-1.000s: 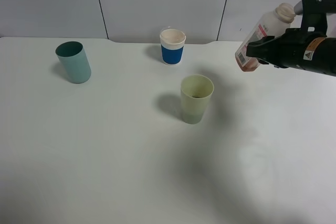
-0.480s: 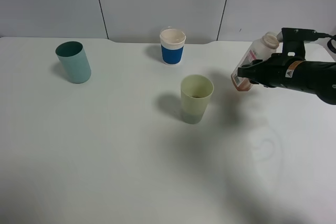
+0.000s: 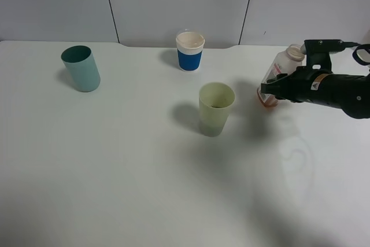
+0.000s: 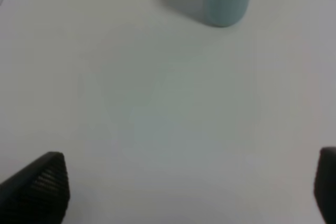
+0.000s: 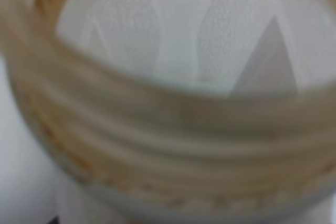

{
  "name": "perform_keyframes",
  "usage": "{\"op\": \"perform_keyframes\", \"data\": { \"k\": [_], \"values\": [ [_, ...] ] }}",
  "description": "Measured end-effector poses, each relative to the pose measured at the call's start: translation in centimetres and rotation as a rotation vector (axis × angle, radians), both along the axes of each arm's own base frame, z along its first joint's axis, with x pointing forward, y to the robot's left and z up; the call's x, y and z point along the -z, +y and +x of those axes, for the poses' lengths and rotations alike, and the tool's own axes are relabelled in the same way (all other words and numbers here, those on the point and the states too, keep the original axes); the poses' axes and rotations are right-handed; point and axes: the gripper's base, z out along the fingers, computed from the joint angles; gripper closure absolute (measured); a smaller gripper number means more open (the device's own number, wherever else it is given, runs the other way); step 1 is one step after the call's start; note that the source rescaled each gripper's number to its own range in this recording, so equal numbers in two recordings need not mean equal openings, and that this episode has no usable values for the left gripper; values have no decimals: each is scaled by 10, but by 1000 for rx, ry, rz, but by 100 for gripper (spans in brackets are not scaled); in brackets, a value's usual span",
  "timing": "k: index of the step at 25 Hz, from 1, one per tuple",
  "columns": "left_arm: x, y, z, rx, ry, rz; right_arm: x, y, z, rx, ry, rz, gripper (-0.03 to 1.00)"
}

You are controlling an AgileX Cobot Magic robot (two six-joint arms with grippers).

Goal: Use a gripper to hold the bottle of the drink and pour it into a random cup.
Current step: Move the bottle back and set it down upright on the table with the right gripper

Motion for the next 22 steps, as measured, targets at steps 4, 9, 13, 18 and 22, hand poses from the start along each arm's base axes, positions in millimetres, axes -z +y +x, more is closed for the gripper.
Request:
{"op": "perform_keyframes", "data": {
  "k": [4,9,13,18,22],
  "values": [
    [0,0,0,0,0,0,0,-1,0,-2,-2,-14,97],
    [0,0,0,0,0,0,0,-1,0,3,0,-13,97],
    [0,0,0,0,0,0,2,-1,-1,-14,17,-47,97],
    [0,0,0,0,0,0,2,-2,-1,-40,13,-84,97],
    [0,0,0,0,0,0,2,-2,-1,-41,12,-85,89]
  ]
}}
